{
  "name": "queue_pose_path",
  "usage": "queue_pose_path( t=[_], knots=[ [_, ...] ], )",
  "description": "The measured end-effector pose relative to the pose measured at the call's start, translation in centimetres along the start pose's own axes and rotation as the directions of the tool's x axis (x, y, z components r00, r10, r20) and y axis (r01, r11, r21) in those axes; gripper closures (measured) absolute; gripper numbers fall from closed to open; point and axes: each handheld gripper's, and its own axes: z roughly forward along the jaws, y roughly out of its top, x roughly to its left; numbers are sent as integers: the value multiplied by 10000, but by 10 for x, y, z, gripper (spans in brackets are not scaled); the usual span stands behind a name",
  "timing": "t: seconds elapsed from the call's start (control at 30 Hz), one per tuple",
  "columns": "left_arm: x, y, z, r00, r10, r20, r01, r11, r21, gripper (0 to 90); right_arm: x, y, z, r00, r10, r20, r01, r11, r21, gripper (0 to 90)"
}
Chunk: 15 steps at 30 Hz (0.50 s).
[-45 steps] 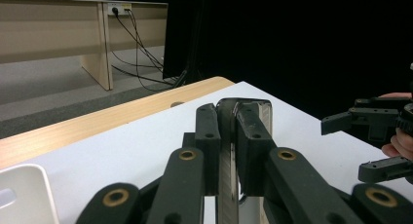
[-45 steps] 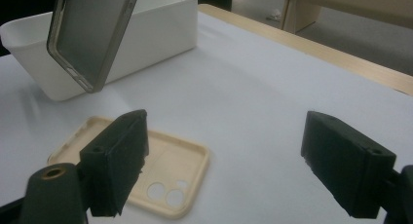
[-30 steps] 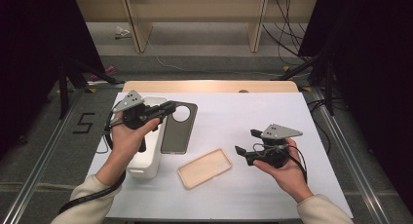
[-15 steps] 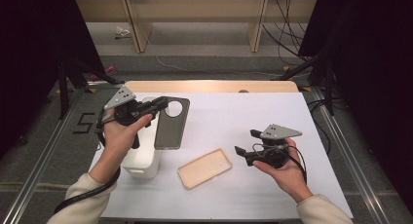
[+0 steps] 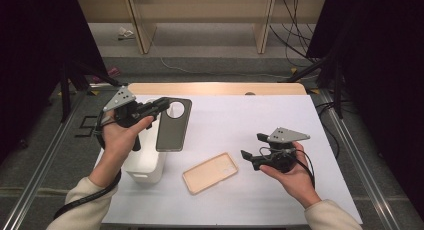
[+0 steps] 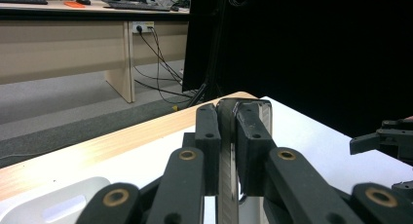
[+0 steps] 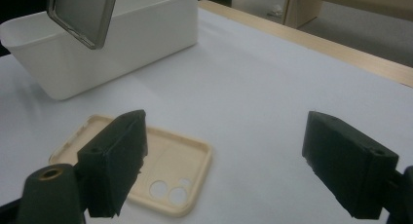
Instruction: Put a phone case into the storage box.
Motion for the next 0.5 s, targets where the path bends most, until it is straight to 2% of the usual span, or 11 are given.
queue_pose_path(
  t=[0.5],
  knots=[
    [9,5,-7,9999,-104,-105,103,9999,-122,811,0,0,0,10000,44,4,-44,10000,13,173]
  ],
)
